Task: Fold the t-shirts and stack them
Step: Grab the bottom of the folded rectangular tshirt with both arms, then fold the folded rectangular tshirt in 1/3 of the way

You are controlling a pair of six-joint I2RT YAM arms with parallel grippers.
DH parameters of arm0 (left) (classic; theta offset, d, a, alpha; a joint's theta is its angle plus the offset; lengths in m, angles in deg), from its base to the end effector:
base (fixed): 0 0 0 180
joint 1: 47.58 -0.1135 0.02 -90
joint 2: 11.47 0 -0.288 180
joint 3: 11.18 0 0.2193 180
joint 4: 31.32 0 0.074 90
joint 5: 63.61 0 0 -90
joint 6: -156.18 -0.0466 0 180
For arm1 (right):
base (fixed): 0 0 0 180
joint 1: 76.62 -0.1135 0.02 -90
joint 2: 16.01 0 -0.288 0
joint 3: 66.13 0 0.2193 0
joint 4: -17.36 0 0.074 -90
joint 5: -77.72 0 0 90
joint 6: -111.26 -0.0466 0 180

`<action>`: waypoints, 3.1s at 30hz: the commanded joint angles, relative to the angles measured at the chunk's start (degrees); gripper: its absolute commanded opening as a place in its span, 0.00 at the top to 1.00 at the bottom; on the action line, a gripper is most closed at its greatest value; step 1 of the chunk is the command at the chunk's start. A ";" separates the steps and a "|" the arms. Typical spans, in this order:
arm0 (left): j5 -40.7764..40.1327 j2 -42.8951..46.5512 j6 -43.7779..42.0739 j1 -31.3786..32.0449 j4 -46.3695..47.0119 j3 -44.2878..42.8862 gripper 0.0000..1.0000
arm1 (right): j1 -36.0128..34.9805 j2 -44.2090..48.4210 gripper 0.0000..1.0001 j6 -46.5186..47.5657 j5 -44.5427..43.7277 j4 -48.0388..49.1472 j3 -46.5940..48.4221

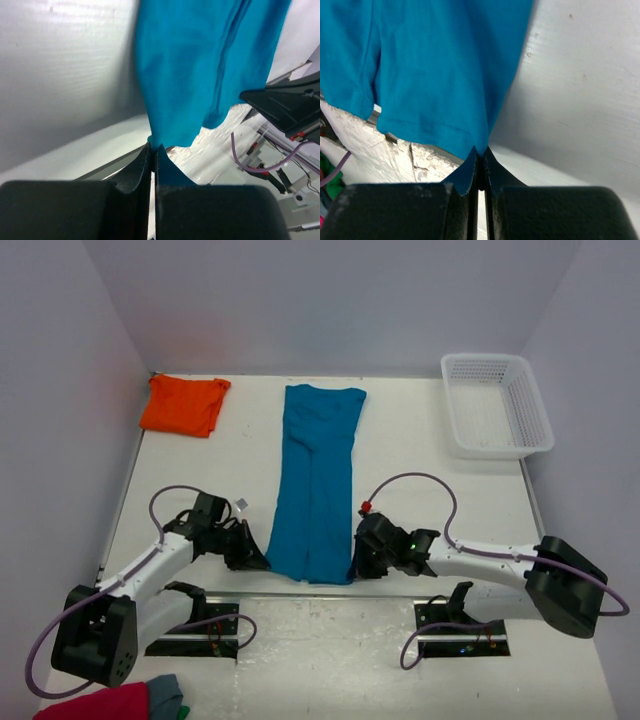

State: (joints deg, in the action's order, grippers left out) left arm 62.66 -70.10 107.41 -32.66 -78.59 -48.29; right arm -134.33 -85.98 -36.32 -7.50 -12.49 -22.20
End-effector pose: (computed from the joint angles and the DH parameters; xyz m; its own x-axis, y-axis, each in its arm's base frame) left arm 0.1035 -0.0561 0.1749 -0.9506 -0.2966 0.0914 -0.2821 0.7027 -0.6532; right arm 0.0960 0.1593 0.1881 -0.9693 0.0408 -0.2424 -0.0917 0.8551 0.5104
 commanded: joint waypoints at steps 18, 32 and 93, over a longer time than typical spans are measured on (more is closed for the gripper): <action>-5.60 4.75 8.07 9.08 4.95 -3.64 1.00 | -3.80 -1.93 1.00 3.97 -9.96 -16.07 13.17; -7.53 15.21 8.16 9.43 -6.04 -3.38 1.00 | -13.56 4.85 1.00 -7.45 -15.49 -25.83 11.15; -21.41 -51.05 -5.81 3.72 8.63 -57.25 1.00 | 24.31 -42.87 1.00 37.89 -8.12 -22.24 61.41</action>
State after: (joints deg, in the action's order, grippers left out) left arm 41.18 -118.56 102.54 -28.03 -72.41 -101.87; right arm -111.12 -127.18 -1.46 -17.80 -36.31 35.31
